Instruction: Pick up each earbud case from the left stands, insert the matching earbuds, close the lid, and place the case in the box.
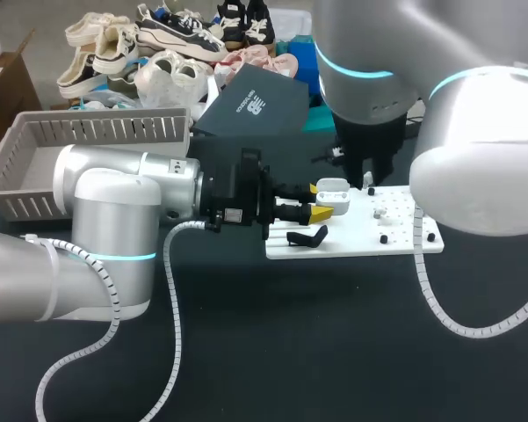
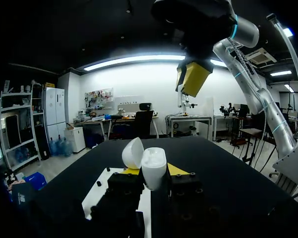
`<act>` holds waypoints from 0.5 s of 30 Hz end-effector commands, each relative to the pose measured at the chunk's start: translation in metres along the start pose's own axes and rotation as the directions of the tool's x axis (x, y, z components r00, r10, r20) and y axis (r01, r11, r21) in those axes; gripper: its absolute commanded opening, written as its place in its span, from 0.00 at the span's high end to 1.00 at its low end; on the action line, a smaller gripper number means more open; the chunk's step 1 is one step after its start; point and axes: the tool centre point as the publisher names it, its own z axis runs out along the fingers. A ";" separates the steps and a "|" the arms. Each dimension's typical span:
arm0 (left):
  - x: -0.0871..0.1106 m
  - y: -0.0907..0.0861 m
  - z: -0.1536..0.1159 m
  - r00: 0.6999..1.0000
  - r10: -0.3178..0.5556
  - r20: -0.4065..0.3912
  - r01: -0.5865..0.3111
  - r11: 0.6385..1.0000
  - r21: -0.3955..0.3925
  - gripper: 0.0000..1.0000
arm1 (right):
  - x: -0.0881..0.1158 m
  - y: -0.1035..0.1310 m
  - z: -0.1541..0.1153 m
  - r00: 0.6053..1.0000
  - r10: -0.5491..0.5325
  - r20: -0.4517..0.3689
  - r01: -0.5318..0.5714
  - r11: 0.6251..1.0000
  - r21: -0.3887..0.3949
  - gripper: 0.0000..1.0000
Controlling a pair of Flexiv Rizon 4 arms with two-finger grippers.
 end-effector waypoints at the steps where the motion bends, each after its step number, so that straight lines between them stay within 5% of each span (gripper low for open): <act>1: 0.001 0.000 0.000 1.000 0.001 0.002 -0.001 1.000 -0.003 1.00 | -0.005 0.007 0.002 0.996 0.084 -0.031 -0.083 0.996 0.025 1.00; 5: 0.001 0.000 0.000 1.000 0.001 0.002 -0.001 1.000 -0.003 1.00 | -0.011 0.011 0.008 0.971 0.214 -0.102 -0.210 0.976 0.051 1.00; 15: 0.001 0.000 0.000 1.000 0.001 0.002 -0.001 1.000 -0.003 1.00 | -0.010 0.015 0.015 0.943 0.302 -0.139 -0.290 0.952 0.098 1.00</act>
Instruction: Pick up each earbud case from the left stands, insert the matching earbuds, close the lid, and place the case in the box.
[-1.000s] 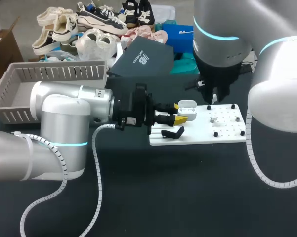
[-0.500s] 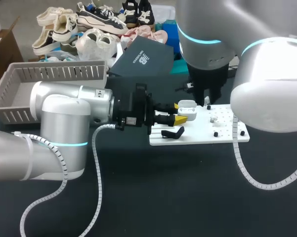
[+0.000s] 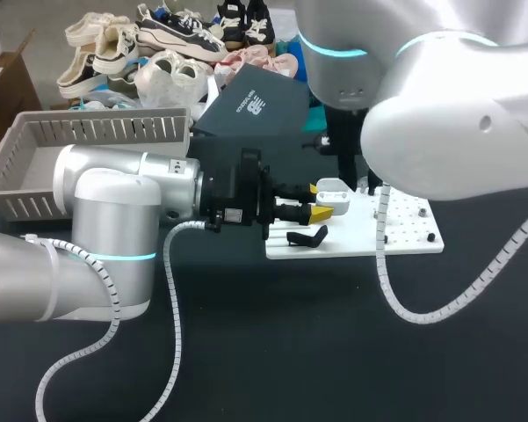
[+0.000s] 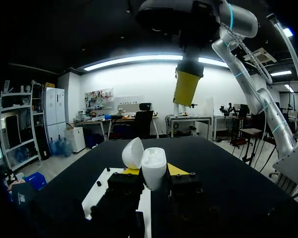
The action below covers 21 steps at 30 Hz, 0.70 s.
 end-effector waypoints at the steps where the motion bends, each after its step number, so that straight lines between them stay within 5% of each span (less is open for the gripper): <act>1: 0.001 0.000 0.000 1.000 0.001 0.002 -0.001 1.000 -0.003 1.00 | -0.003 0.008 0.001 1.000 0.014 -0.018 -0.013 0.999 0.032 1.00; 15: 0.001 0.000 0.000 1.000 0.001 0.002 -0.001 1.000 -0.003 1.00 | -0.002 0.006 0.001 1.000 0.018 -0.008 -0.018 1.000 0.021 1.00; 21: 0.001 0.000 0.000 1.000 0.001 0.002 -0.001 1.000 -0.003 1.00 | -0.002 0.011 0.005 0.997 0.064 -0.052 -0.058 0.992 0.109 1.00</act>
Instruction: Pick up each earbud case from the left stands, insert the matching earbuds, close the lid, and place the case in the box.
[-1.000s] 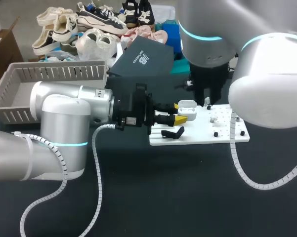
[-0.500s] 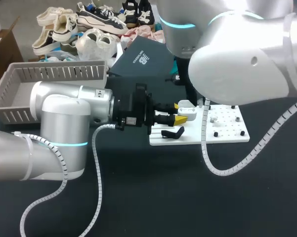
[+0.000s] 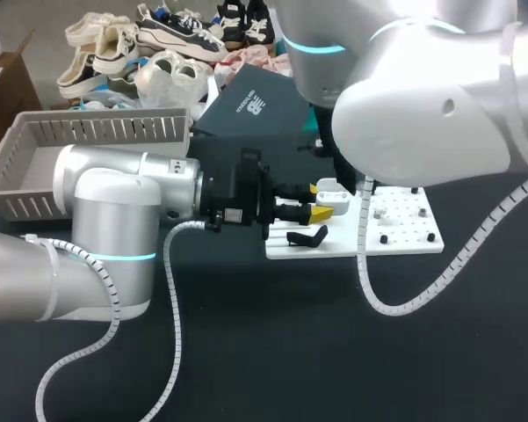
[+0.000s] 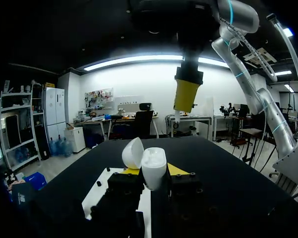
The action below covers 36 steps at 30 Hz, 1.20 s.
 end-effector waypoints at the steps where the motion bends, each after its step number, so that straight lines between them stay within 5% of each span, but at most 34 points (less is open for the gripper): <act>1: 0.001 0.000 0.000 1.000 0.001 0.002 -0.001 1.000 -0.003 1.00 | -0.005 0.016 -0.004 0.999 0.039 -0.024 -0.038 0.998 0.052 1.00; 17: 0.001 0.000 0.000 1.000 0.001 0.002 -0.001 1.000 -0.003 1.00 | -0.018 0.019 0.006 0.978 0.195 -0.076 -0.193 0.980 0.039 1.00; 36: 0.001 0.000 0.000 1.000 0.001 0.002 -0.001 1.000 -0.003 1.00 | -0.018 0.030 0.012 0.982 0.173 -0.080 -0.173 0.985 0.018 1.00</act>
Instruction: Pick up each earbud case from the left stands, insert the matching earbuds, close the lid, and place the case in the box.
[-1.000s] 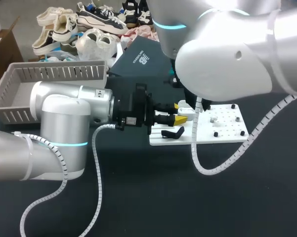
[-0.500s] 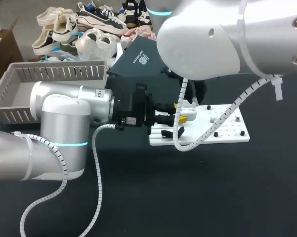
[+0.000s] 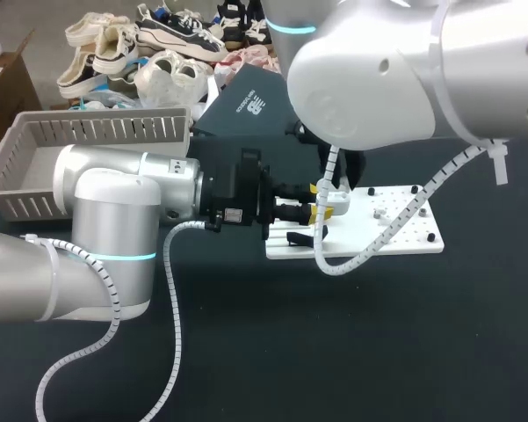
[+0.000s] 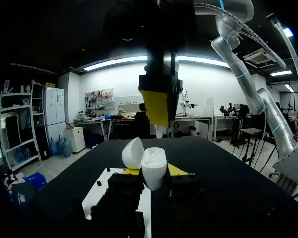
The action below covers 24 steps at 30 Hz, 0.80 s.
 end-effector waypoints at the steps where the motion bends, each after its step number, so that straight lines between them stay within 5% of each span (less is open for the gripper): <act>1: 0.001 0.000 0.000 1.000 0.001 0.002 -0.001 1.000 -0.003 1.00 | 0.001 0.002 0.001 1.000 -0.001 0.005 0.001 1.000 0.001 1.00; 24: 0.001 0.000 0.000 1.000 0.001 0.002 -0.001 1.000 -0.003 1.00 | -0.005 0.010 0.015 1.000 0.016 -0.015 -0.015 1.000 0.021 1.00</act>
